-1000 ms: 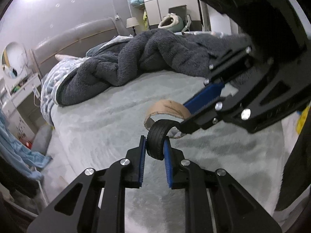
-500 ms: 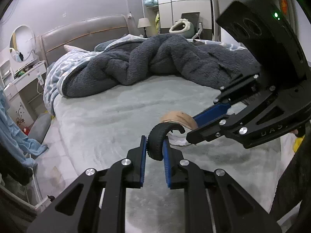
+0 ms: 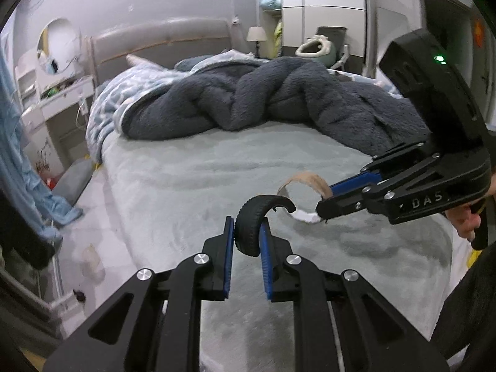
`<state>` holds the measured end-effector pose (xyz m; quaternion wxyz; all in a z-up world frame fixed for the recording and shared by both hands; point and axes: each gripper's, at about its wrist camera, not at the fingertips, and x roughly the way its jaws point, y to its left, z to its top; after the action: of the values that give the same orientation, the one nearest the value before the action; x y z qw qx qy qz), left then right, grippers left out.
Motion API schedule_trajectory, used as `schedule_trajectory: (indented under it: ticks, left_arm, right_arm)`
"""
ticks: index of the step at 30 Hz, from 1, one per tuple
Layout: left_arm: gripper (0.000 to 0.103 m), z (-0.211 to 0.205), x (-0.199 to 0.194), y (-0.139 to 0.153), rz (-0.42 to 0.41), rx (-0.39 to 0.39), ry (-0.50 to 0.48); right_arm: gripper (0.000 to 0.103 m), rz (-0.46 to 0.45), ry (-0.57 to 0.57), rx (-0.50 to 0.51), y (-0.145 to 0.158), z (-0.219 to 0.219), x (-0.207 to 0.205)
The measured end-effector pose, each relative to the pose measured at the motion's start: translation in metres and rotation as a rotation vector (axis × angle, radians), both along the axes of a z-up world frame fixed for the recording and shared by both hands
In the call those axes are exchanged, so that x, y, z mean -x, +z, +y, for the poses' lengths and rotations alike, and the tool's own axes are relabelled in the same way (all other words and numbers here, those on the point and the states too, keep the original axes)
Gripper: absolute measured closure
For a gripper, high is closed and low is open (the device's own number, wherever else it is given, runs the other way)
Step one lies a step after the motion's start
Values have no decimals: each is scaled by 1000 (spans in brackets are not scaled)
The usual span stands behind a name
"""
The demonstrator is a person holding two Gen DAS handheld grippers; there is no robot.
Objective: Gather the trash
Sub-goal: 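Carry the tape roll and black piece over the teal bin with both tools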
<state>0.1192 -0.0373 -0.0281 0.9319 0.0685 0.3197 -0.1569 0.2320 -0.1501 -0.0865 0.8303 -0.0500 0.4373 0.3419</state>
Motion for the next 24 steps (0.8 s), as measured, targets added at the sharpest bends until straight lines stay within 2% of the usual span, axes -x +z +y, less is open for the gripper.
schedule_trajectory:
  ticks: [11,24]
  left_arm:
    - [86,73,-7,-12,108,34,228]
    - [85,146,-8,-37,247,57,402]
  right_arm:
    - [83,-58,6,-22,20,40,-2]
    - [83,-92,67,-30,22,99,-4]
